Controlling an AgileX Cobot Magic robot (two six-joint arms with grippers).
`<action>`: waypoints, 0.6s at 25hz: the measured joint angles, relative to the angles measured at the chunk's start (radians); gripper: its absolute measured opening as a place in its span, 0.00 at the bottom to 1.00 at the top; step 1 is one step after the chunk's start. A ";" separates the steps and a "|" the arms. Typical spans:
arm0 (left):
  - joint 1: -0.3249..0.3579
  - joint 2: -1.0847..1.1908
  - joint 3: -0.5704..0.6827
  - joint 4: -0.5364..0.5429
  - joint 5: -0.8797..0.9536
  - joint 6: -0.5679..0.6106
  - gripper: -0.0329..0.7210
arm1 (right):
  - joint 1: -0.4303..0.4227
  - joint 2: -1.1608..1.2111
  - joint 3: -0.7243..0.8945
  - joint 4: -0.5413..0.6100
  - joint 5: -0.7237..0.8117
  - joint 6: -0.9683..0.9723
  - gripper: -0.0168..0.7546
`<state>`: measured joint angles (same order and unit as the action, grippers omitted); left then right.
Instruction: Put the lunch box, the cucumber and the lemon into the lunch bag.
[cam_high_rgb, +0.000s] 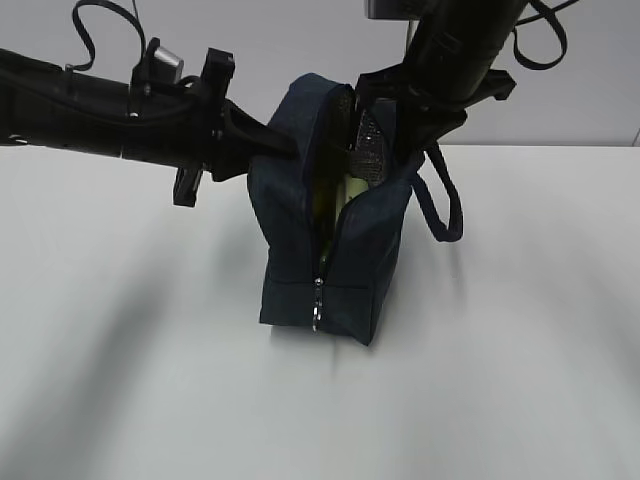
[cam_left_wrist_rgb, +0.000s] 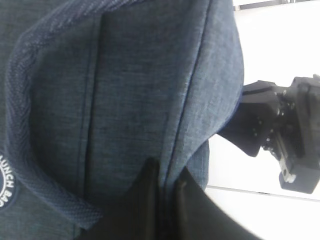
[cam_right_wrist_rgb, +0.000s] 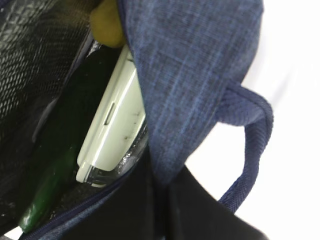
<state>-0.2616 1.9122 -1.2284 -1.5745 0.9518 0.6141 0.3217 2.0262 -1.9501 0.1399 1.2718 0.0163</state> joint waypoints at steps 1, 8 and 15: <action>-0.004 0.007 0.000 0.000 0.000 0.000 0.05 | 0.000 0.006 0.000 -0.007 0.000 0.005 0.02; -0.044 0.044 0.000 -0.007 -0.015 -0.002 0.05 | 0.000 0.053 0.000 -0.009 -0.004 0.011 0.02; -0.054 0.054 0.000 -0.023 -0.056 -0.005 0.05 | 0.000 0.075 0.000 -0.004 -0.019 0.011 0.02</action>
<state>-0.3161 1.9659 -1.2284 -1.5977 0.8960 0.6096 0.3217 2.1014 -1.9501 0.1356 1.2531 0.0275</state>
